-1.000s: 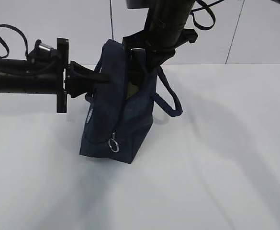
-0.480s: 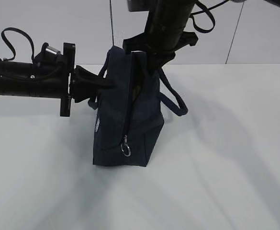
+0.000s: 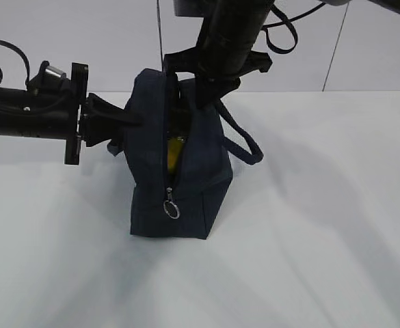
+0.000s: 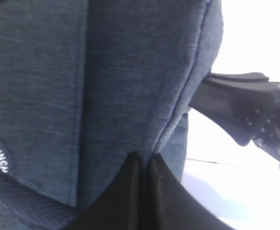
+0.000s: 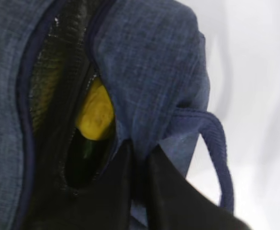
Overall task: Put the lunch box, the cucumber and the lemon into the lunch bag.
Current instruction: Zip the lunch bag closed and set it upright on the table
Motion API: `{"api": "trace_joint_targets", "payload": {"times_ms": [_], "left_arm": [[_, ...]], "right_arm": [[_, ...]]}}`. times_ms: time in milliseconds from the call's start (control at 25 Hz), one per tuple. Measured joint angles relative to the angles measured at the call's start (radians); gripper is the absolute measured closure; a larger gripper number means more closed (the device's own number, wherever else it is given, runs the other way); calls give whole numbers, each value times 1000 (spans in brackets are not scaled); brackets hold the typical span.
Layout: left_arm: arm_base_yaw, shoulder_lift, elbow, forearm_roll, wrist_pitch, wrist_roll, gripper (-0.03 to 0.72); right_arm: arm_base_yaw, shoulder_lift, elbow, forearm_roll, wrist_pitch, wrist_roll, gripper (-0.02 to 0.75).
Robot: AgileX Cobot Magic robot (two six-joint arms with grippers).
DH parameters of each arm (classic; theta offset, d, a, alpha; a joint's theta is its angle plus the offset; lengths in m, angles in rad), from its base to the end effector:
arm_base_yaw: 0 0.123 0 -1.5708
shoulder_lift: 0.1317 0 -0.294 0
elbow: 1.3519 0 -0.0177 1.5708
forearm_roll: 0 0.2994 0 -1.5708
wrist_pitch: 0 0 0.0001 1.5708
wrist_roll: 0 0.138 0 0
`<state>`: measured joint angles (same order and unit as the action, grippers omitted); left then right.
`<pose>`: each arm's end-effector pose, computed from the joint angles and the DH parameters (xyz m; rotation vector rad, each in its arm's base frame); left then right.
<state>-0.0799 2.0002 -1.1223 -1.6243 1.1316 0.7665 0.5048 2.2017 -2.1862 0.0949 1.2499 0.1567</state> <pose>0.4142 -0.1583 0.1346 -0.3087 2.3528 -1.7841 0.4781 0.2784 0.2477 -0.4658 2.7460 0.3064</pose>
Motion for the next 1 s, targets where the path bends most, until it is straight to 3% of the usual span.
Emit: {"api": "trace_joint_targets", "payload": {"times_ms": [120, 240, 360, 760, 1000], "left_arm": [[0, 0, 0, 0, 0, 0, 582], [0, 0, 0, -2, 7, 0, 480], [0, 0, 0, -17, 16, 0, 435], [0, 0, 0, -33, 22, 5, 421], [35, -43, 0, 19, 26, 38, 421]], "right_arm": [[1, 0, 0, 11, 0, 2, 576], [1, 0, 0, 11, 0, 2, 419], [1, 0, -9, 12, 0, 2, 330], [1, -5, -100, 9, 0, -3, 305], [3, -57, -104, 39, 2, -28, 304]]}}
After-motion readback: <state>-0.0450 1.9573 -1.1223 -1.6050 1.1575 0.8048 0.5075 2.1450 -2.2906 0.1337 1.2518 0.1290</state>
